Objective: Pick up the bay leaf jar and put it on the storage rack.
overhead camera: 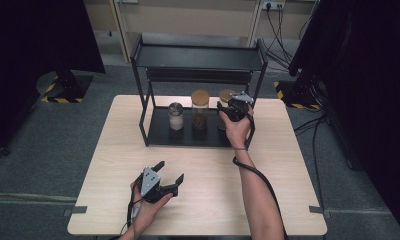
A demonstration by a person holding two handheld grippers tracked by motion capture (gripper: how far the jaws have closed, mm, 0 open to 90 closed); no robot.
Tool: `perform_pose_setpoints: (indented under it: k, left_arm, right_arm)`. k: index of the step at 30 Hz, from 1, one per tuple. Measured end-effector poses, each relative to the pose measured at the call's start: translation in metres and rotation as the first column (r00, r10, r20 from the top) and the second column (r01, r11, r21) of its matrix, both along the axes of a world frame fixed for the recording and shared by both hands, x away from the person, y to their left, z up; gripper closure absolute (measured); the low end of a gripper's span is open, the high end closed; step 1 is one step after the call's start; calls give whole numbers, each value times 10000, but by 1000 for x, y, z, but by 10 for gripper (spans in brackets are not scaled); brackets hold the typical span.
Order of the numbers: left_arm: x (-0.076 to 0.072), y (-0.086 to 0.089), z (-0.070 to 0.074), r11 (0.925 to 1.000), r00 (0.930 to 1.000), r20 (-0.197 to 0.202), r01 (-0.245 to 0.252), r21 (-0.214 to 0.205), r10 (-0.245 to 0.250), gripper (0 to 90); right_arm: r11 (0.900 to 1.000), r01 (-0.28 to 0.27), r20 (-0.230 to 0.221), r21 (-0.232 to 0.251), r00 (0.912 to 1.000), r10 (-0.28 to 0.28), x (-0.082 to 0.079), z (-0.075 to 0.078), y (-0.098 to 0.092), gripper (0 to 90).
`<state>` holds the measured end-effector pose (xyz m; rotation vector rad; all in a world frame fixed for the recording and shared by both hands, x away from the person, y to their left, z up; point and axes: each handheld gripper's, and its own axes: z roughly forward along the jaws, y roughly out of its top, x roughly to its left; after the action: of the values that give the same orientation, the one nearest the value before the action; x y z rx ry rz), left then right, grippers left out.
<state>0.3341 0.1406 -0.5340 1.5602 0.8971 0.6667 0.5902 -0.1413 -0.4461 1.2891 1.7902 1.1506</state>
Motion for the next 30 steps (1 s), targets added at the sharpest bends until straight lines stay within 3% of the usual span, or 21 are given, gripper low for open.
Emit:
perform_pose_setpoints:
  k: [19, 30]
  left_arm:
    - [-1, -1, 0, 10000, 10000, 80, 4, 89, -5, 134]
    - [-1, -1, 0, 9999, 9999, 106, 16, 117, -17, 134]
  right_arm:
    - [9999, 23, -191, 164, 9998, -20, -6, 0, -3, 243]
    - [9995, -92, -299, 302, 9995, 101, -11, 0, 1, 143]
